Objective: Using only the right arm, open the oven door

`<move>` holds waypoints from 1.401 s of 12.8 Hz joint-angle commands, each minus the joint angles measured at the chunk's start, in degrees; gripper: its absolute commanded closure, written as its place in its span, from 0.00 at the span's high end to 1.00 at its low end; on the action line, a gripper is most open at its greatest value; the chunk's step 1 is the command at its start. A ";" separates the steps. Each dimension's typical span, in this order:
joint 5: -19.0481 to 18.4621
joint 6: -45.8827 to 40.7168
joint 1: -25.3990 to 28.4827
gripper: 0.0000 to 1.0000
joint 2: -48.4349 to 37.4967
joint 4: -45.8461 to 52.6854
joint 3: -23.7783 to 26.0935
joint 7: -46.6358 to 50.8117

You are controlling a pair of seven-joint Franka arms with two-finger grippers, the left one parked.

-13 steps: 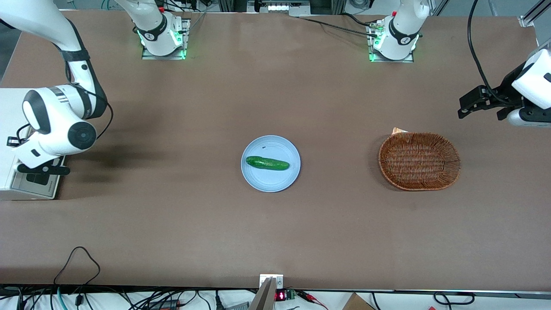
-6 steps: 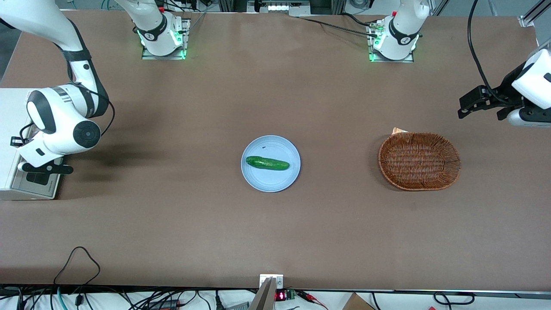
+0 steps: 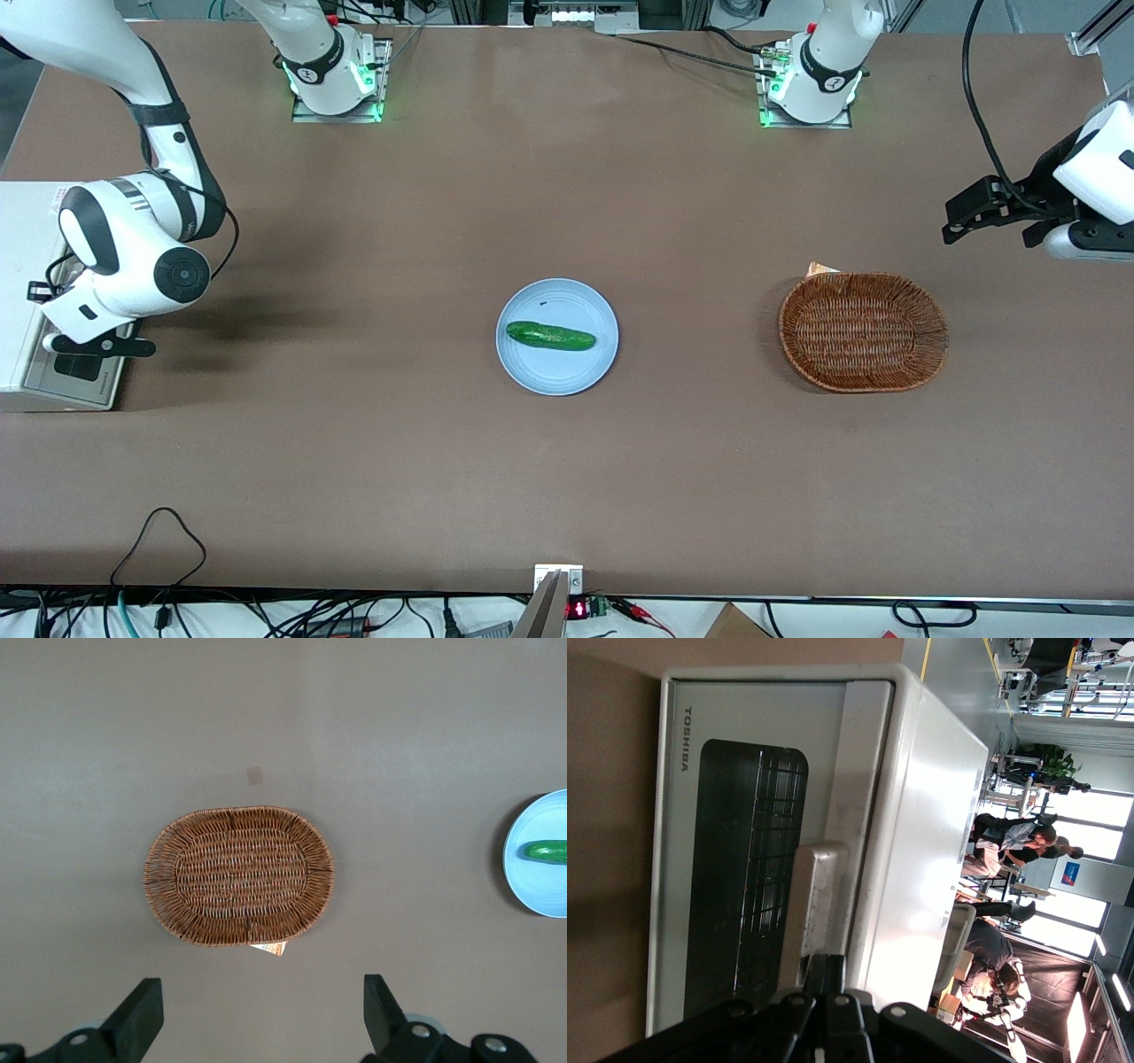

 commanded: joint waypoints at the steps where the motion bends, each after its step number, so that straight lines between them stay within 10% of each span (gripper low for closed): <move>1: -0.52 1.41 -1.02 0.02 -0.87 -1.47 0.63 1.09; 18: 17.14 6.77 0.47 0.02 1.85 -0.77 1.16 -1.90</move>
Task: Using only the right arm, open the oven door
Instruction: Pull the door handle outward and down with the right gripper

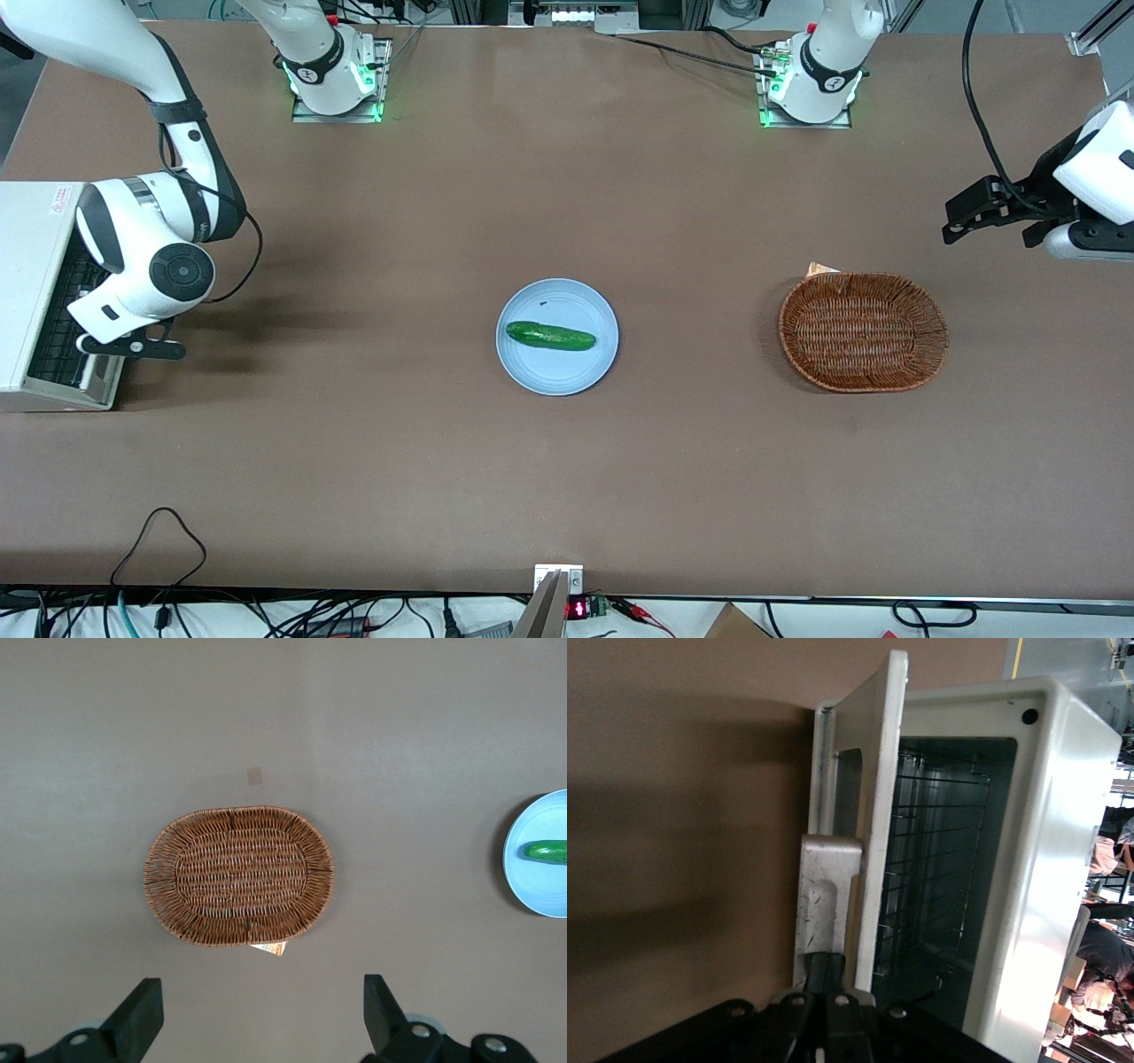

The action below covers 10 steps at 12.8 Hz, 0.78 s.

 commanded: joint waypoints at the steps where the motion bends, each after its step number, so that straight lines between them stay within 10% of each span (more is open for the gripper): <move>1: 2.09 1.93 -0.52 0.02 3.14 -0.58 -0.53 -0.75; 10: 6.93 3.43 1.68 0.02 10.00 2.84 -0.18 -0.75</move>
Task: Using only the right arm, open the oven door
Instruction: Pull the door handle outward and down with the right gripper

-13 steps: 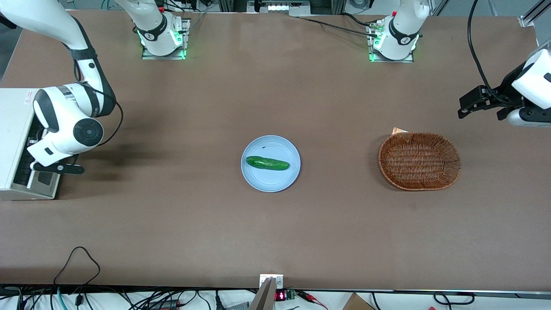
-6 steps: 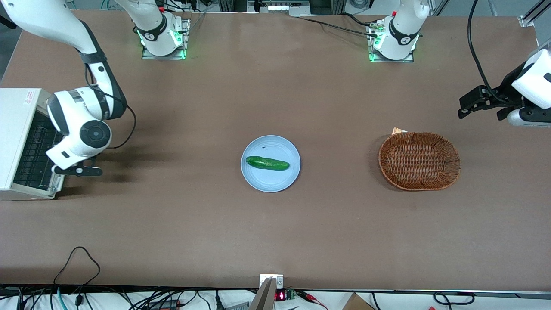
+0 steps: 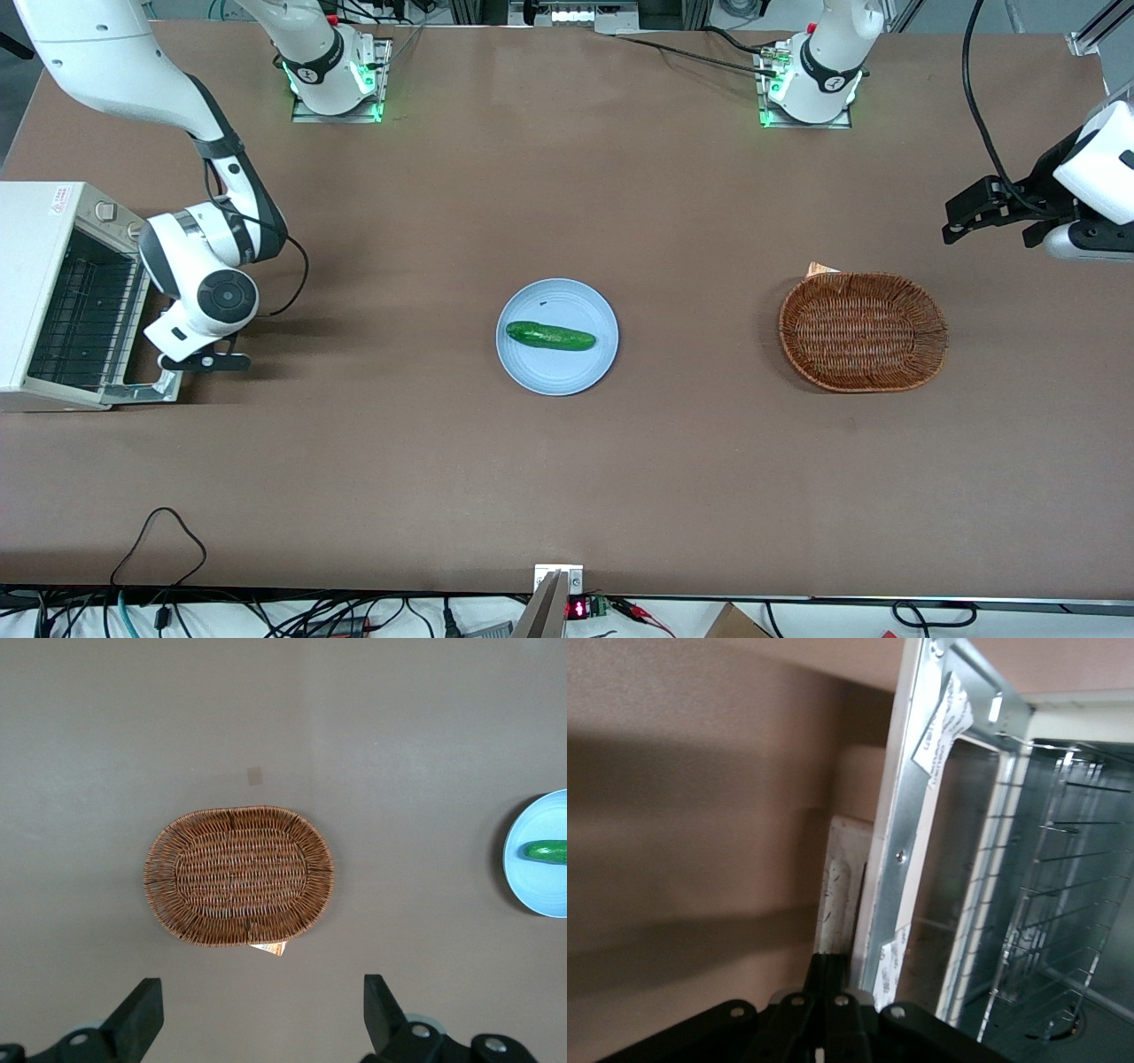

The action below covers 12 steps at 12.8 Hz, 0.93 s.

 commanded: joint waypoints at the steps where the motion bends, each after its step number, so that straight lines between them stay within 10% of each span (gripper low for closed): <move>1: 0.46 -1.17 -0.39 0.02 1.78 1.18 -0.73 -0.64; 12: 4.50 -0.99 -0.39 0.02 4.60 3.03 -0.30 -1.34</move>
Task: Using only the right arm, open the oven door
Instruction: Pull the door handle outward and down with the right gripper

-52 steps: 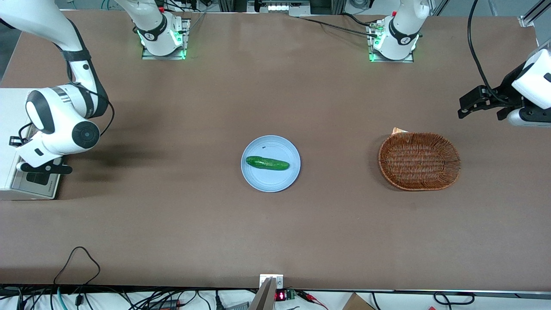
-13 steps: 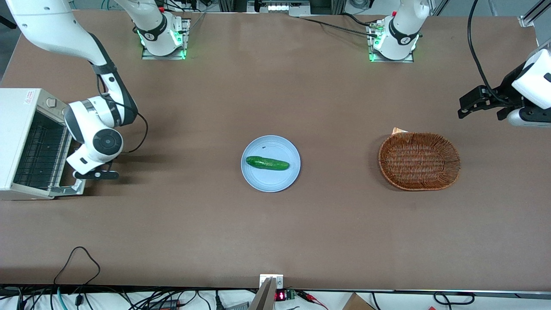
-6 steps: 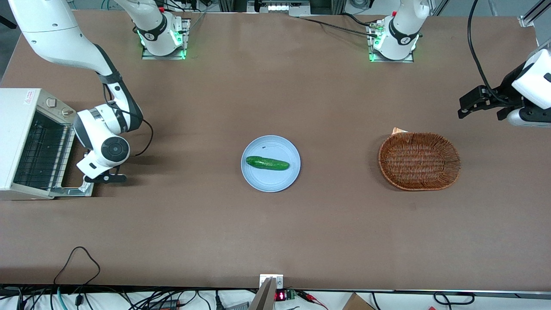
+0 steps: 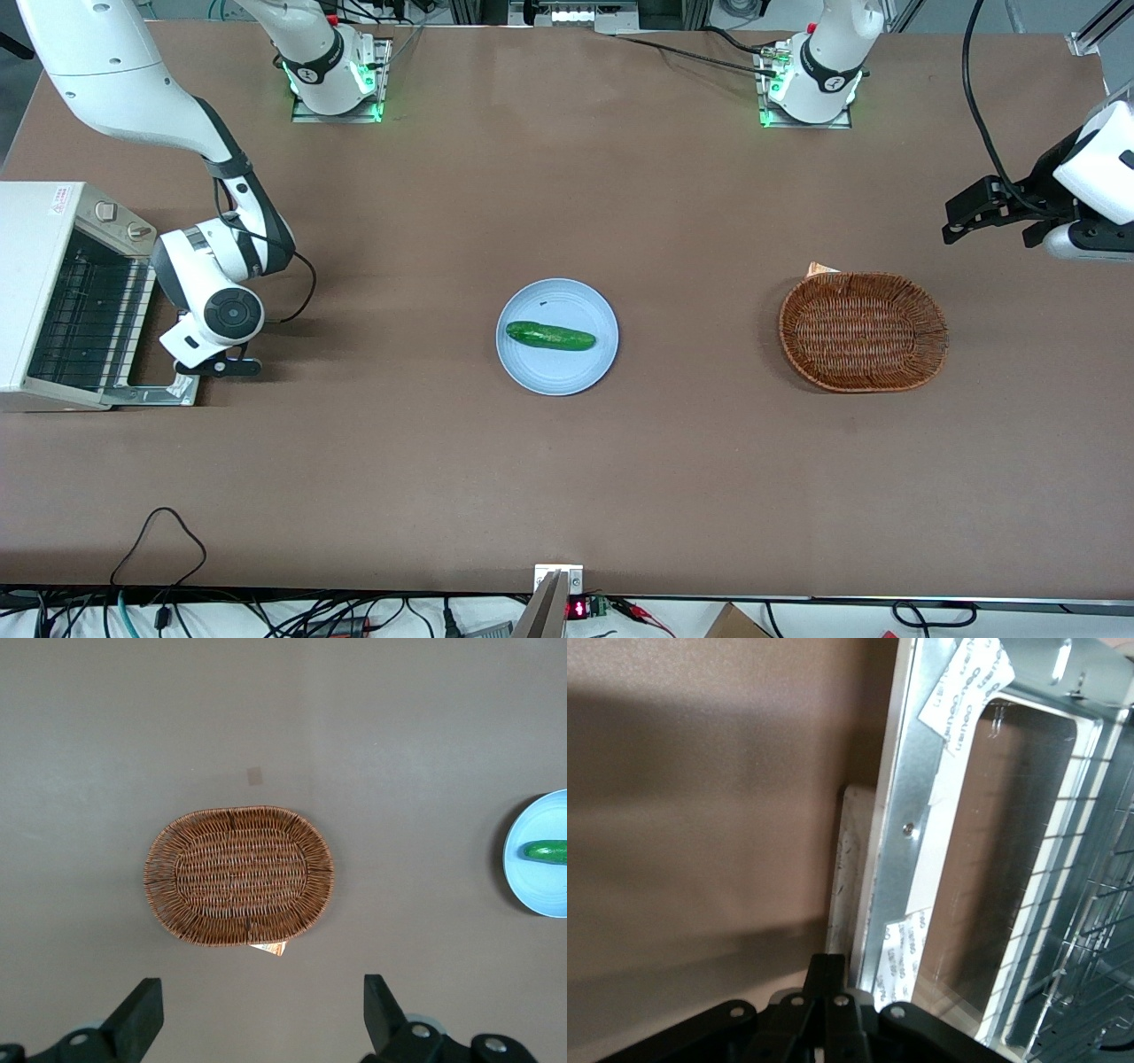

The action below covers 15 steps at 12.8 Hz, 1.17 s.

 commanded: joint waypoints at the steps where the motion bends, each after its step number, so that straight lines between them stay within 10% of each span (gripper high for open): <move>1: 0.97 -1.22 -0.39 0.02 0.23 1.14 0.53 -1.39; 6: 9.04 -1.92 -0.39 0.02 -0.39 3.16 1.68 -3.05; 10: 22.81 -11.73 -0.12 0.08 -1.27 10.95 1.85 -7.26; 11: 28.42 -15.34 -0.30 0.19 -1.27 14.55 1.77 -8.67; 13: 36.80 -21.15 -0.56 1.00 -1.27 20.19 1.59 -8.95; 15: 37.79 -25.19 -0.65 1.00 -1.97 23.79 1.68 -9.65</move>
